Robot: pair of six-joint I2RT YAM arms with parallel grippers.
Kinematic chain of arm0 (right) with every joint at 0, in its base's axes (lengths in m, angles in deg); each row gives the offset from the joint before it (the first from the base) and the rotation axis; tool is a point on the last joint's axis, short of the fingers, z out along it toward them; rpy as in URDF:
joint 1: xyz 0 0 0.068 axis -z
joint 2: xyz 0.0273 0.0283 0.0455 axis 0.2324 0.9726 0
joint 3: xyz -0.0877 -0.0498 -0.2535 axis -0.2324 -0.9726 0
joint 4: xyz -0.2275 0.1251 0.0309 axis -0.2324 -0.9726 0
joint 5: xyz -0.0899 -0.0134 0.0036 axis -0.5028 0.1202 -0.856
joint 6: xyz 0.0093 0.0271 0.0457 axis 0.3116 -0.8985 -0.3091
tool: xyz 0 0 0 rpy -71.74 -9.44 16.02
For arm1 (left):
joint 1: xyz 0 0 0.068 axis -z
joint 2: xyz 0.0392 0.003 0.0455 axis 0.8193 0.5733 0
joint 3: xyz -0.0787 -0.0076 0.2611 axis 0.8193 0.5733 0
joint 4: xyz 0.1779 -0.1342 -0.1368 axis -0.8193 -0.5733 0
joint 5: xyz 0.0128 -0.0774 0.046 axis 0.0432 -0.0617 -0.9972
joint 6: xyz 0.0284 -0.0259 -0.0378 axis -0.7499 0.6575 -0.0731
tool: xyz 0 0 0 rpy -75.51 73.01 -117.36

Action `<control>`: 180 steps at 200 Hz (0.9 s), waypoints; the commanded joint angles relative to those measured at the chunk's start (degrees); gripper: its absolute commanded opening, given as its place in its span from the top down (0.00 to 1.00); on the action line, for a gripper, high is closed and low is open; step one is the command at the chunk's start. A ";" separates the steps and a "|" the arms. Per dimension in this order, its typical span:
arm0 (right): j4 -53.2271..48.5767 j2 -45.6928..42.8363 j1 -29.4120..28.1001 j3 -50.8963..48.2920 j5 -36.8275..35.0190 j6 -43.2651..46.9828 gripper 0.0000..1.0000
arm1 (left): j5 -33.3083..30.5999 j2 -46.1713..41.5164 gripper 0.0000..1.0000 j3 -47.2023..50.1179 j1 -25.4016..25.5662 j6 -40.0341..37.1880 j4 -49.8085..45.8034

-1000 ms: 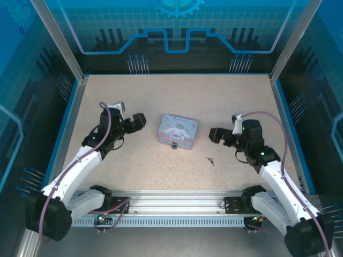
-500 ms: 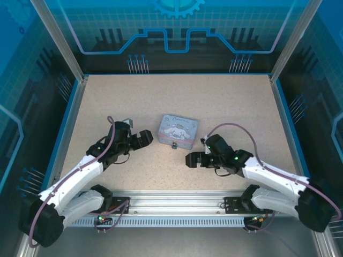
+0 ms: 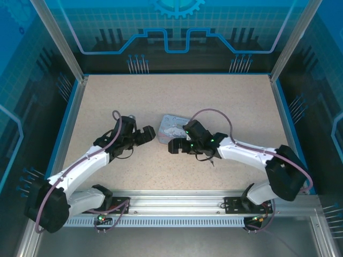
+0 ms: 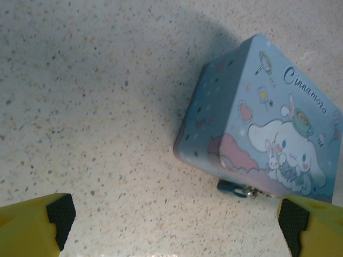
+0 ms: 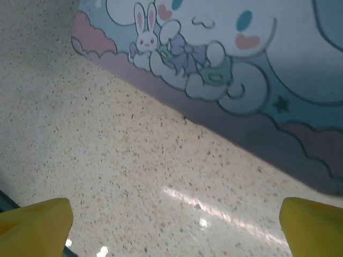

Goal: Unlock a padlock with a key

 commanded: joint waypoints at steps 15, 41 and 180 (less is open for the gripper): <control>0.68 6.53 1.93 6.60 0.92 -0.91 0.00 | -1.09 5.40 0.01 -5.24 -0.69 0.44 1.86; 1.16 9.80 3.80 10.22 1.88 -0.70 0.00 | -0.17 8.05 0.01 -6.57 -0.78 0.97 3.37; -11.95 -8.84 8.53 -1.83 -6.21 6.74 0.00 | 3.69 6.14 0.01 -5.07 -1.52 1.53 3.39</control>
